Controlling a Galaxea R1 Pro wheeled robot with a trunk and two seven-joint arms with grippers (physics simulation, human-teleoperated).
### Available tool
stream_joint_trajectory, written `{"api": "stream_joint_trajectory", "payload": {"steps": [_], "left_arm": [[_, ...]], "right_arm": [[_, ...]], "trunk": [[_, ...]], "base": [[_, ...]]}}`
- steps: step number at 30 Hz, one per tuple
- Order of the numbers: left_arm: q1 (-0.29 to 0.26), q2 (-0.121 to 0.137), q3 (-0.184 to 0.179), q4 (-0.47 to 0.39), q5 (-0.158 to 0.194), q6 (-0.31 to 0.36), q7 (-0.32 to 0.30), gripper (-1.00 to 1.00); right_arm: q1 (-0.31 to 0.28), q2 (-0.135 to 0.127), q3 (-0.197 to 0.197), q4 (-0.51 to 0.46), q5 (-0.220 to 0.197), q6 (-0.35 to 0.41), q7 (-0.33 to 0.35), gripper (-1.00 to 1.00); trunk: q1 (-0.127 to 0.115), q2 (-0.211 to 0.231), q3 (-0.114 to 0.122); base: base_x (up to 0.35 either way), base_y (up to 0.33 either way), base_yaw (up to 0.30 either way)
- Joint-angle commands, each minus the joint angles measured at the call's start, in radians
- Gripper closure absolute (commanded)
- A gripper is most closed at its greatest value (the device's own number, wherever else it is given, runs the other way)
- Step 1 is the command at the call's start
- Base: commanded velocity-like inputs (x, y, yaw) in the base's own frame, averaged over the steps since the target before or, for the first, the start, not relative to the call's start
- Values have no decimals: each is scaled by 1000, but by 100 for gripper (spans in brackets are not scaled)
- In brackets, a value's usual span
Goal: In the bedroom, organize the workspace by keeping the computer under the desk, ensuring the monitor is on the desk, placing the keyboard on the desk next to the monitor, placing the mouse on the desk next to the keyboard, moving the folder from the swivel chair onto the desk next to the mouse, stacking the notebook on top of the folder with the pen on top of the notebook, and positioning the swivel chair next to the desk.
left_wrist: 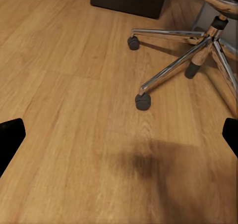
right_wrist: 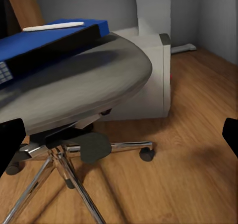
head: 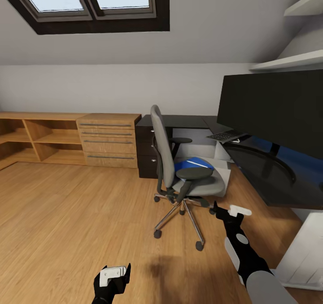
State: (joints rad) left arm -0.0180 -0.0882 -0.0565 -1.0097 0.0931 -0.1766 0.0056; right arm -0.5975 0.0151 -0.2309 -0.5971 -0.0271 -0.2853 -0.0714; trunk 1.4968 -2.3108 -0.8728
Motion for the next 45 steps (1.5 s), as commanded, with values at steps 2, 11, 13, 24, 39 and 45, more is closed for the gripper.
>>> {"api": "stream_joint_trajectory", "payload": {"steps": [2,11,13,24,39,45], "left_arm": [[0,0,-2,0,10,-3,1,-100],[0,1,-2,0,10,-3,1,-100],[0,1,-2,0,10,-2,0,-100],[0,2,-2,0,10,-1,-1,-100],[0,6,-2,0,10,-3,0,-100],[0,7,0,21,11,-3,0,-100]], "right_arm": [[-1,1,-2,1,-3,-4,1,-100],[-1,1,-2,2,-2,-5,1,-100],[-1,1,-2,2,-2,-5,1,-100],[-1,0,-2,2,-2,-5,1,-100],[-1,0,-2,2,-2,-5,1,-100],[-1,-4,-4,2,-1,-6,1,-100]], "trunk": [[0,0,-1],[0,0,-1],[0,0,-1],[0,0,3],[0,0,4],[0,0,4]], "base": [[0,0,-37],[0,0,-7],[0,0,0],[0,0,-85],[132,83,-33],[10,5,0]]}}
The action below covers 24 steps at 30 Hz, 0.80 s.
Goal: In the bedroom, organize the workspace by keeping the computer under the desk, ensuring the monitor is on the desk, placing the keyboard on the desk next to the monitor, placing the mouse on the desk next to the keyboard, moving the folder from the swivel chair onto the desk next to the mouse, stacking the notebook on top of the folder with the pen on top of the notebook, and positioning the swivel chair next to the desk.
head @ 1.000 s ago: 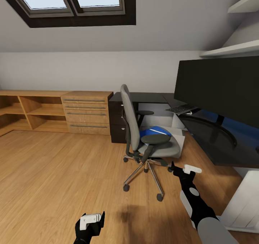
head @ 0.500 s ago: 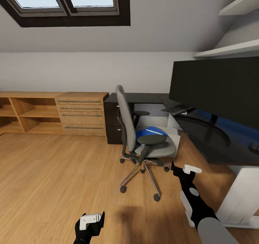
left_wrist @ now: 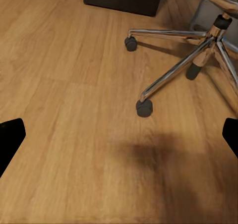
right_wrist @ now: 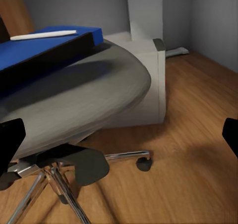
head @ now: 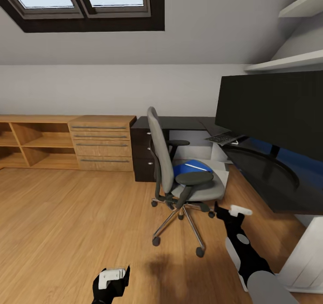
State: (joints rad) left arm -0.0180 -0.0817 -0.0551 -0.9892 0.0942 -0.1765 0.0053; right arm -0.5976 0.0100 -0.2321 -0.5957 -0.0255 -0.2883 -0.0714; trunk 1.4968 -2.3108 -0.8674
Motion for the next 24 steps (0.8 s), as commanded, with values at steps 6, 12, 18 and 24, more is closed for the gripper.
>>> {"api": "stream_joint_trajectory", "payload": {"steps": [6,12,18,24], "left_arm": [[0,-4,92,-3,6,29,3,-100],[-6,-7,97,-37,7,193,18,-100],[-73,-18,97,-45,6,277,37,-100],[-155,-19,98,-14,9,349,109,-100]], "right_arm": [[-1,-5,-3,2,0,-20,0,-100],[-1,-9,-3,2,-1,-17,-1,-100],[-1,-16,-4,2,-2,-10,-1,-100],[-2,-33,-3,2,-5,26,-1,-100]], "trunk": [[0,0,-1],[0,0,-1],[0,0,-1],[0,0,-1]], "base": [[0,0,0],[0,0,0],[0,0,0],[0,0,0]]}}
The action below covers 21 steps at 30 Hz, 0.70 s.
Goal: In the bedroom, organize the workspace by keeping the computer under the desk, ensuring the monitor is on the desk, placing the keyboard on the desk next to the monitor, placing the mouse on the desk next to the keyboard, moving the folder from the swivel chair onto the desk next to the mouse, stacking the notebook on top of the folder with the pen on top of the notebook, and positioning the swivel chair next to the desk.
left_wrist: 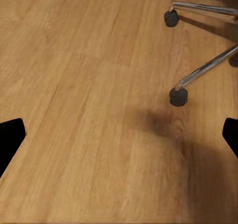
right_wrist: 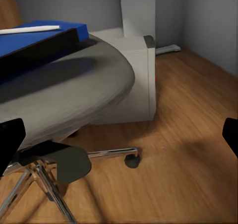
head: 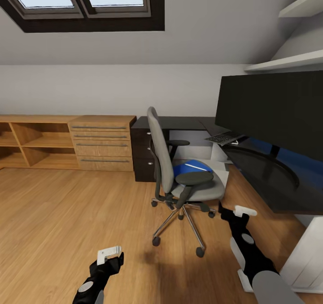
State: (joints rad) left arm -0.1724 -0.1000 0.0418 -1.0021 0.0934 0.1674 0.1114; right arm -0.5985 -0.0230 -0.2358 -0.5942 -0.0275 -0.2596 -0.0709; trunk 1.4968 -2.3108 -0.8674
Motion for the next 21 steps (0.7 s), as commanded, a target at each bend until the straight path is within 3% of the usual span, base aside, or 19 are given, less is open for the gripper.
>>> {"api": "stream_joint_trajectory", "payload": {"steps": [1,4,6,7,10,13,14,17,21], "left_arm": [[-6,0,1,3,11,9,9,-100],[-13,-1,2,25,11,-6,14,-100],[-15,-1,1,39,11,-75,13,-100],[-16,0,1,45,10,-137,13,-100],[-16,2,2,50,10,-203,14,-100],[-16,5,4,61,11,-218,14,-100],[-16,5,3,66,10,-220,14,-100],[-16,5,3,84,10,-222,14,-100],[-16,5,3,97,11,-224,13,-100]], "right_arm": [[-1,-2,1,1,-3,12,-2,-100],[-4,-10,1,2,-4,36,-3,-100],[-6,-17,1,3,-9,43,-3,-100],[-7,-23,1,4,-23,46,-3,-100],[-9,-37,1,3,-95,49,-4,-100],[-9,-77,3,7,-221,49,2,-100],[-9,-82,6,7,-246,49,4,-100],[-9,-89,11,8,-279,49,6,-100],[-9,-91,11,8,-290,48,23,-100]], "trunk": [[0,0,-1],[0,0,-1],[0,0,-1],[0,0,-1],[0,0,-1],[0,0,-1],[0,0,-1],[0,0,-1],[0,0,-1]], "base": [[0,0,0],[0,0,0],[0,0,0],[0,0,0],[0,0,0],[45,0,0],[185,0,0],[270,0,0],[320,0,0]]}}
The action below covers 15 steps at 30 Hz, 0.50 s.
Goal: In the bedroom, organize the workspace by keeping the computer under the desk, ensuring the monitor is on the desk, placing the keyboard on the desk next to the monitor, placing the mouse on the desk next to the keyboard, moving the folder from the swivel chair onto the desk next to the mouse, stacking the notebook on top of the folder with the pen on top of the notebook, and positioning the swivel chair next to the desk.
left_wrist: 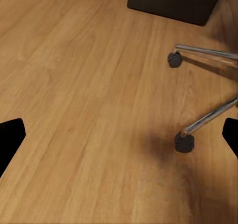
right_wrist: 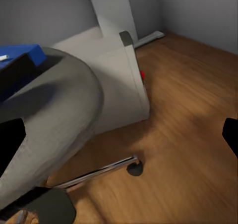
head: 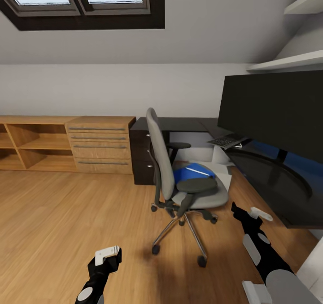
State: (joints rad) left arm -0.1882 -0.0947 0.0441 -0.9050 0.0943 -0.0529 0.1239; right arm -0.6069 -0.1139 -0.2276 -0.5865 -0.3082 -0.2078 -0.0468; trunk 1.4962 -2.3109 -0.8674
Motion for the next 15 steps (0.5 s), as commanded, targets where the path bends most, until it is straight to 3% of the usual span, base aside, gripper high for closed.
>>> {"api": "stream_joint_trajectory", "payload": {"steps": [1,15], "left_arm": [[0,0,0,1,10,-3,1,-100],[0,-2,0,26,10,-4,2,-100]], "right_arm": [[-1,-1,2,0,-11,-4,5,-100],[0,-8,-6,-2,-16,-2,45,-100]], "trunk": [[0,0,-1],[0,0,-1]], "base": [[330,0,0],[291,-9,0]]}}
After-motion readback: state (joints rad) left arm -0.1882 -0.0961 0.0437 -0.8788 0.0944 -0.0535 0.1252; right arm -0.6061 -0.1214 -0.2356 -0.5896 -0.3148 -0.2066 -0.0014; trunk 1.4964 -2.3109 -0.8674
